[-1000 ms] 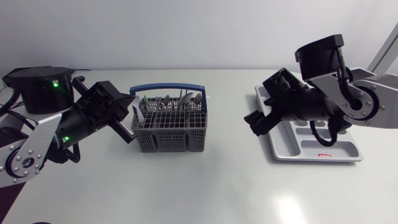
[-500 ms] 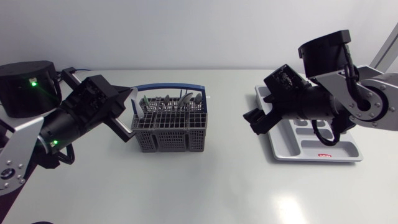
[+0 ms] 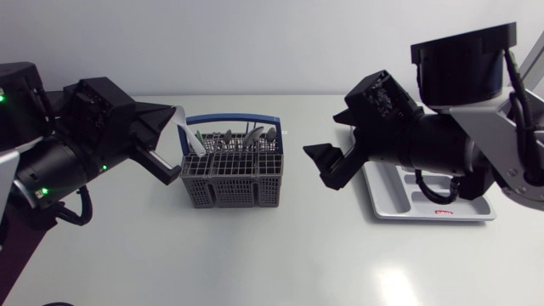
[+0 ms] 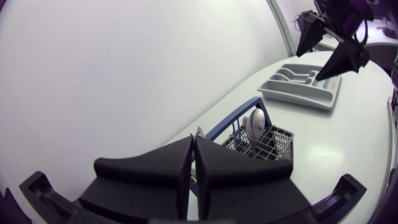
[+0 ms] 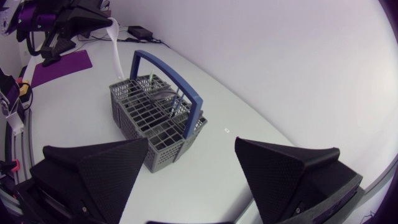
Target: Unload the cutlery basket into the drawer organizer.
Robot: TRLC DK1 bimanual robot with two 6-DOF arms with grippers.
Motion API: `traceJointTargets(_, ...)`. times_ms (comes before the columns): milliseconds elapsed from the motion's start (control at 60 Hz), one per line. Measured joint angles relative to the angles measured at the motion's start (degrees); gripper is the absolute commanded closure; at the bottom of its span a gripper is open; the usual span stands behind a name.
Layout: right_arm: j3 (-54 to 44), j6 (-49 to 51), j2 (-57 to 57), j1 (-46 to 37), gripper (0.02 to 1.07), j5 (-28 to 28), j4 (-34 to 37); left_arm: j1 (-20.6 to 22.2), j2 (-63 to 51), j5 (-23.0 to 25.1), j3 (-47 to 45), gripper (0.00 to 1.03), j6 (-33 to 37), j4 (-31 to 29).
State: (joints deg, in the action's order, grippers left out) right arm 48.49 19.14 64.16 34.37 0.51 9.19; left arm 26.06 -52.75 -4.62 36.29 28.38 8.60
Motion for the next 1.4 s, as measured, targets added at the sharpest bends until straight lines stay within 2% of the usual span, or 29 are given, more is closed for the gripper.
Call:
traceJointTargets(367,0.0,-0.1,2.2,9.6,0.10,-2.4,-6.5,0.0,-0.6,6.4,4.0,1.00,-14.8,-2.4)
traceJointTargets(633,1.0,-0.1,7.8,13.4,0.13,-4.9,-9.9,0.0,-4.4,8.1,4.9,1.00,-21.1,-2.1)
traceJointTargets(883,5.2,-0.1,14.3,15.7,0.17,-6.4,-11.9,-1.6,-8.3,12.3,7.3,1.00,-26.2,-2.0)
traceJointTargets(1033,8.0,-0.1,17.2,15.8,0.28,-7.2,-12.6,-2.0,-9.5,13.3,8.3,1.00,-27.4,-2.1)
traceJointTargets(1133,9.6,-0.1,18.6,15.8,0.32,-7.7,-13.0,-2.0,-10.2,13.6,8.7,1.00,-28.2,-2.6)
traceJointTargets(1400,12.5,-0.1,22.0,15.8,0.54,-8.6,-14.3,-2.0,-11.1,13.7,9.2,1.00,-28.9,-2.8)
